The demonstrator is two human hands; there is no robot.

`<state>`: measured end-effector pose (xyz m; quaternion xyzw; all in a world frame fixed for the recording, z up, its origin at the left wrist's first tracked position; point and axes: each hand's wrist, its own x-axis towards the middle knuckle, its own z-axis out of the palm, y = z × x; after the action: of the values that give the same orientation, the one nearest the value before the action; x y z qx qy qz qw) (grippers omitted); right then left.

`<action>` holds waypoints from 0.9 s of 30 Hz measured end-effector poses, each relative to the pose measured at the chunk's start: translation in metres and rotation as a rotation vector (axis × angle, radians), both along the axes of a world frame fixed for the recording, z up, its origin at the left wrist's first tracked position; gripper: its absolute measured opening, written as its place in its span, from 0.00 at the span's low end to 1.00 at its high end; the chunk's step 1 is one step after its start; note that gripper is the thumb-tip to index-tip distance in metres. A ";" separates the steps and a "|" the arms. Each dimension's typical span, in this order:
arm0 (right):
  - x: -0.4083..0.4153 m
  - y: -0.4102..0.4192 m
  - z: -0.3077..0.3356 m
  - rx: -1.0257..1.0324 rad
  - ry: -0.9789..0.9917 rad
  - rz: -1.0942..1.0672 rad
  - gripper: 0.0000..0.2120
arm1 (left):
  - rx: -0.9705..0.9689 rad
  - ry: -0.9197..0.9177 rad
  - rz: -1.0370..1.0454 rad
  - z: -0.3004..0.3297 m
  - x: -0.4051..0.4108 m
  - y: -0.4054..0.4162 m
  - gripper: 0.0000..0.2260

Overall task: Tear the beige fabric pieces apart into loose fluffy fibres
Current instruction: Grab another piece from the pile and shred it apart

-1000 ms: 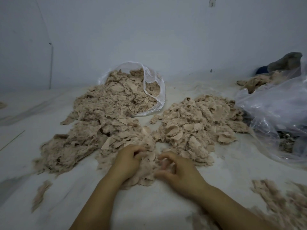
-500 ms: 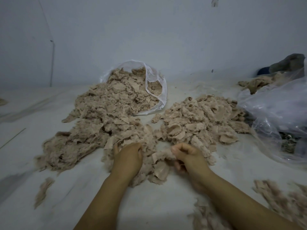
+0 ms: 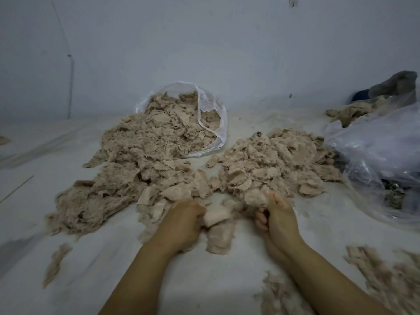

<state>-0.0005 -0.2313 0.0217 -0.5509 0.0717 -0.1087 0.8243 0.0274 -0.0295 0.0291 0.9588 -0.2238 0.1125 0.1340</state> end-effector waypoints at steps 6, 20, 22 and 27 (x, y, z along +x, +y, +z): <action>-0.005 0.005 -0.002 -0.040 0.077 0.174 0.15 | -0.299 0.067 -0.143 0.004 -0.009 -0.004 0.22; -0.013 0.011 -0.006 -0.325 -0.033 0.291 0.01 | -1.077 0.299 -0.099 0.008 -0.022 -0.036 0.07; -0.013 0.012 -0.005 -0.292 -0.036 0.278 0.07 | -1.065 0.372 -0.155 0.008 -0.023 -0.036 0.06; -0.014 0.014 -0.002 -0.287 -0.018 0.245 0.15 | -1.037 0.315 -0.079 0.003 -0.023 -0.040 0.06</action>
<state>-0.0149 -0.2171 0.0196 -0.6663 -0.0194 -0.0213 0.7451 0.0042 -0.0700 0.0318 0.7629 -0.1522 0.0581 0.6256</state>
